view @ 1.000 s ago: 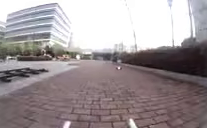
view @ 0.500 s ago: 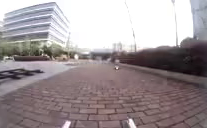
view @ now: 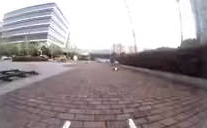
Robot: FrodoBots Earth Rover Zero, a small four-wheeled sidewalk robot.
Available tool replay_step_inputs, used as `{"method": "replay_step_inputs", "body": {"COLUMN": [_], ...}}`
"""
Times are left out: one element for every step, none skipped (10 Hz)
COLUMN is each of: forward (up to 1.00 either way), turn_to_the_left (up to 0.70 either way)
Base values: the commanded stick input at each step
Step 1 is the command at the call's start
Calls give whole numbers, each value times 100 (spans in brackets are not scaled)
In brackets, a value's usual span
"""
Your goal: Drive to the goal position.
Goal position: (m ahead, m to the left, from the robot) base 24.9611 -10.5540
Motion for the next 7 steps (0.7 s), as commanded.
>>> {"method": "replay_step_inputs", "body": {"forward": [70,70,70,70,70,70,70], "turn_to_the_left": [0,0,0,0,0,0,0]}}
